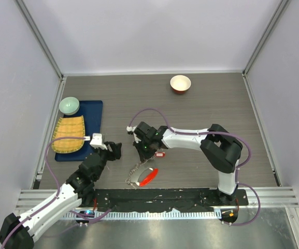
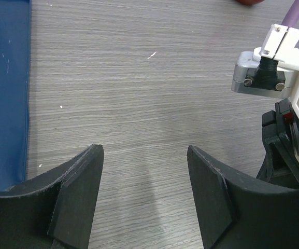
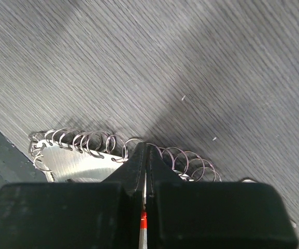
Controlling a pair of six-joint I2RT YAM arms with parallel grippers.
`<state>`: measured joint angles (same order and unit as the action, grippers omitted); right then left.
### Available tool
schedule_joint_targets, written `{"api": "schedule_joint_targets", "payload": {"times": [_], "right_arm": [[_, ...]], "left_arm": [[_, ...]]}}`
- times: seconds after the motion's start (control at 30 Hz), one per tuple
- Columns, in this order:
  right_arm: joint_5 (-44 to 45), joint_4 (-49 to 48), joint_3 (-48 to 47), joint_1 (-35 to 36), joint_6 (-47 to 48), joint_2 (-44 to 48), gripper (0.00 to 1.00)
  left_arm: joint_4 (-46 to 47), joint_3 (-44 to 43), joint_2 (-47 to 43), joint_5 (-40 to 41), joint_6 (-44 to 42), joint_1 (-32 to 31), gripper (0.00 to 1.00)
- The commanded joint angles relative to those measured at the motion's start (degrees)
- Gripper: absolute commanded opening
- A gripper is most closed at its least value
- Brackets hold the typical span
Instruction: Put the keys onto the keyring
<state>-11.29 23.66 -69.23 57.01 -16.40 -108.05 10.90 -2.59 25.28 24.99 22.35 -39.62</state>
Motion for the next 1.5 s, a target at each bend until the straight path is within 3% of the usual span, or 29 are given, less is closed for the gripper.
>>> {"api": "schedule_joint_targets", "payload": {"times": [0.0,0.23,0.7,0.93,1.1,1.27,1.47], "right_arm": [[4.0,0.0,-0.8,-0.1,4.6,3.7,0.01],[10.1,-7.0,4.8,-0.2,14.3,12.2,0.01],[14.1,-21.1,18.9,-0.2,23.0,22.5,0.01],[14.9,-28.6,23.0,-0.1,25.8,24.4,0.01],[15.2,-34.6,25.3,-0.1,26.7,25.3,0.01],[18.7,-40.0,27.7,-0.1,28.7,26.0,0.01],[21.1,-48.5,31.5,-0.2,30.4,28.4,0.01]], "left_arm": [[3.1,-1.3,0.4,-0.8,0.5,0.2,0.7],[9.1,-0.8,4.7,-6.3,-0.1,0.2,0.71],[27.2,-5.2,35.5,-31.2,7.0,0.2,0.78],[26.7,-7.9,38.6,-41.0,8.6,0.0,0.78],[28.8,-9.1,45.7,-45.6,11.6,0.0,0.78],[36.3,-9.4,51.4,-53.6,18.1,-0.1,0.69],[42.1,-9.0,50.3,-53.5,16.2,-4.6,0.65]]}}
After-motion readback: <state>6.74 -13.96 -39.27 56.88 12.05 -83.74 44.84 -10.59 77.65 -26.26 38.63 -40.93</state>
